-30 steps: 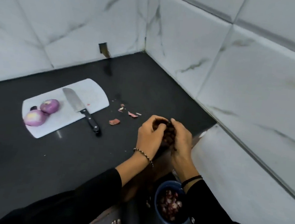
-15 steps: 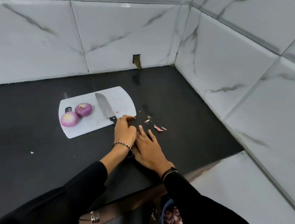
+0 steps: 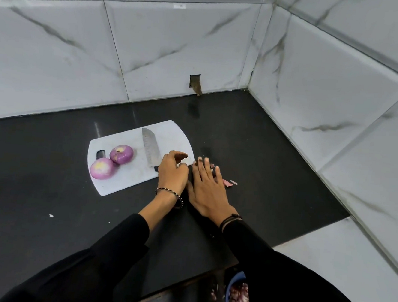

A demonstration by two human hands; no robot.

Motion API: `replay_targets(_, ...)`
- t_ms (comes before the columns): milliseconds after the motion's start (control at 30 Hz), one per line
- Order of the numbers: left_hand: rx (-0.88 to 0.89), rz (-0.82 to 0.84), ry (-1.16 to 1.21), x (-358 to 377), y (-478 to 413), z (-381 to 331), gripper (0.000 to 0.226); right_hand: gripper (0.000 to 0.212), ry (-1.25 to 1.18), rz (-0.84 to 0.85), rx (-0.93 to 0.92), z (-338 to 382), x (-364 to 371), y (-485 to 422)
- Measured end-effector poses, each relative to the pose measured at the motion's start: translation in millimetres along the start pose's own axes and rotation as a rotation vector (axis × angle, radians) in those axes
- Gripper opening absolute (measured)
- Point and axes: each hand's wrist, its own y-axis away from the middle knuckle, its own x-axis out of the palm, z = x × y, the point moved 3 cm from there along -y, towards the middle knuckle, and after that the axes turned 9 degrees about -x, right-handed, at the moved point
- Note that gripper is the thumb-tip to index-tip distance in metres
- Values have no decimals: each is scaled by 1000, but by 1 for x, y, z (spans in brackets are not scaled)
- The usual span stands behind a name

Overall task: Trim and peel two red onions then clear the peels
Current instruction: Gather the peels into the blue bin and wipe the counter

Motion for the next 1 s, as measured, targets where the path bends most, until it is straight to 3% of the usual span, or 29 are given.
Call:
replay_targets(100,-6,-5,-5,2,-7,-1,31,72,11,28,-10,-2,-5,-19)
replay_targets(167,-7,-6,-12,4,-12,-1,31,66,48,63,-26,-4,-5,-32)
replay_targets(333,22,-5,-61,5,-18,0,31,69,129,94,-4,-4,0,-35)
replay_targets(567,49,17,-72,7,-22,-2,34,91,82,61,282,-4,6,16)
replay_targets(800,49,36,-58,12,-19,-1,33,89,1,36,13,3,8,9)
replay_targets(1000,59,48,-60,9,-18,1,34,104,47,10,191,-3,7,10)
